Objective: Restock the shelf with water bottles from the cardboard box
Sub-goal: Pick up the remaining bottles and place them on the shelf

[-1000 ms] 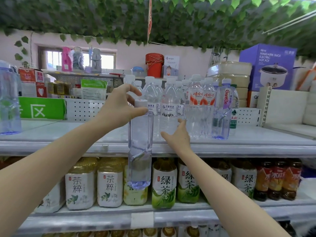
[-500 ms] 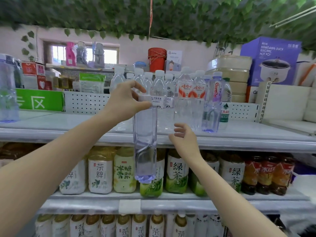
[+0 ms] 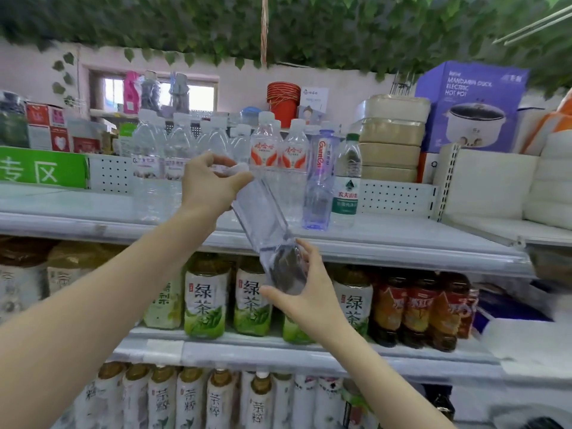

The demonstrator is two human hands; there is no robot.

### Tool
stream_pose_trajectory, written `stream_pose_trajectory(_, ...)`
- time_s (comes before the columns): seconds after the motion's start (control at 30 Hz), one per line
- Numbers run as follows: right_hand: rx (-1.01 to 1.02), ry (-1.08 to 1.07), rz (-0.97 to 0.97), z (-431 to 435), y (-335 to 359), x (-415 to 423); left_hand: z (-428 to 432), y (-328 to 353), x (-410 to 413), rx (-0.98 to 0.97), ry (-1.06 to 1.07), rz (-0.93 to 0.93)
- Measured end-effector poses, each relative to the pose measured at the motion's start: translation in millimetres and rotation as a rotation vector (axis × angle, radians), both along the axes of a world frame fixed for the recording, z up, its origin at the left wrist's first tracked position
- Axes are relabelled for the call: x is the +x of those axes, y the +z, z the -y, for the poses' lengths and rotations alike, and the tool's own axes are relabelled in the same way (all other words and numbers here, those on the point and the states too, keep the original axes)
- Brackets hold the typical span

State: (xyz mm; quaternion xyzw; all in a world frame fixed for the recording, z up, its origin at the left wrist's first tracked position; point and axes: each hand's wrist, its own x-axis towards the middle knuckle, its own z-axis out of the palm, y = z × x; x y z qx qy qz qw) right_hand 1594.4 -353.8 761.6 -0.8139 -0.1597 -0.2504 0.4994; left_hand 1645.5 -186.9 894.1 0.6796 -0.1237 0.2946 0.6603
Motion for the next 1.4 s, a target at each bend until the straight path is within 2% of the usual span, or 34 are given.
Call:
stream_pose_trajectory(0.2, -0.291, -0.372, 0.213, 27.7, 0.3, -4.8, 38.2, 6.2, -6.5, -0.098, 0.027, -0.061)
stream_pose_trajectory(0.3, -0.344, -0.542, 0.248, 28.8, 1.7, -0.2, 47.6, 7.2, -12.6, -0.090, 0.060, -0.062)
stream_pose_trajectory(0.37, -0.328, -0.554, 0.235, 25.9, 2.9, 2.7, 48.7, 7.9, -18.1, -0.044, 0.083, -0.047)
stream_pose_trajectory(0.6, -0.048, -0.350, 0.199, 16.2, 6.9, 7.1, 23.4, 5.7, -31.3, 0.203, -0.069, 0.072)
stream_pose_trajectory(0.7, 0.032, -0.204, 0.149, 16.0, 11.5, 7.6, 9.5, 8.1, -33.1, 0.241, -0.173, 0.032)
stream_pose_trajectory(0.87, 0.193, 0.084, -0.044, 16.6, 22.9, 10.9, -7.8, 4.8, -31.0, 0.333, -0.344, -0.022)
stream_pose_trajectory(1.03, 0.264, 0.222, -0.140, 13.3, 26.0, 13.7, -6.9, 4.7, -29.3, 0.402, -0.367, -0.037)
stream_pose_trajectory(1.13, 0.223, 0.273, -0.145, 14.4, 26.1, 14.2, -2.6, 3.6, -24.9, 0.419, -0.395, -0.064)
stream_pose_trajectory(1.4, 0.188, 0.304, -0.108, 5.7, 27.0, 12.3, 9.5, 4.2, -23.2, 0.323, -0.308, 0.007)
